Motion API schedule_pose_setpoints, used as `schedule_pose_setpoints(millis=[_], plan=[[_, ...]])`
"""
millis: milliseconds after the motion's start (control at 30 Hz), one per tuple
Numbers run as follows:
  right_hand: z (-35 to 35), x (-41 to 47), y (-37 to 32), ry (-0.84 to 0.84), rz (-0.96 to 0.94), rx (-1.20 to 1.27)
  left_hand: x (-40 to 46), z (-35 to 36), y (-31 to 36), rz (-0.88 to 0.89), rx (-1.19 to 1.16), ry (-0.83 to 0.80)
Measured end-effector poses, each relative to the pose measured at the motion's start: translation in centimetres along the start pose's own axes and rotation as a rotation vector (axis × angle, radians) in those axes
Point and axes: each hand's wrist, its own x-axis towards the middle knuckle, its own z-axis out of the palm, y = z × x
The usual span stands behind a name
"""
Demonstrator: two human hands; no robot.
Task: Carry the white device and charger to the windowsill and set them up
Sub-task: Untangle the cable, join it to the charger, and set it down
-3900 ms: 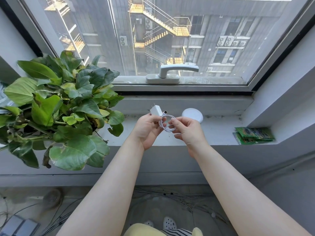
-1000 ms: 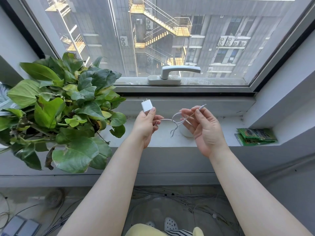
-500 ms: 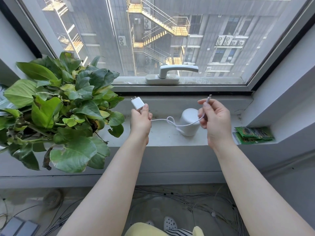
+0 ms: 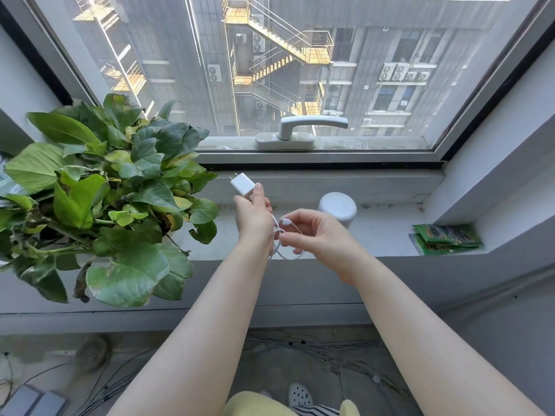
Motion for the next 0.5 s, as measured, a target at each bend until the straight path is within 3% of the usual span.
schedule_pose_setpoints(millis=[100,300,500], plan=[[0.7,0.3,0.2,0.049,-0.020,-0.074,-0.3,0.1,0.1,-0.023,-0.016,-0.012],[-0.4,1.2,0.5,0.268,-0.004,-0.087,-0.5,-1.1,0.2,-0.124,-0.084,-0.338],[-0.3,1.7,1.4,0.339,0.061,-0.204,0.2,-2.3,-0.2,-0.195,0.153,-0.490]])
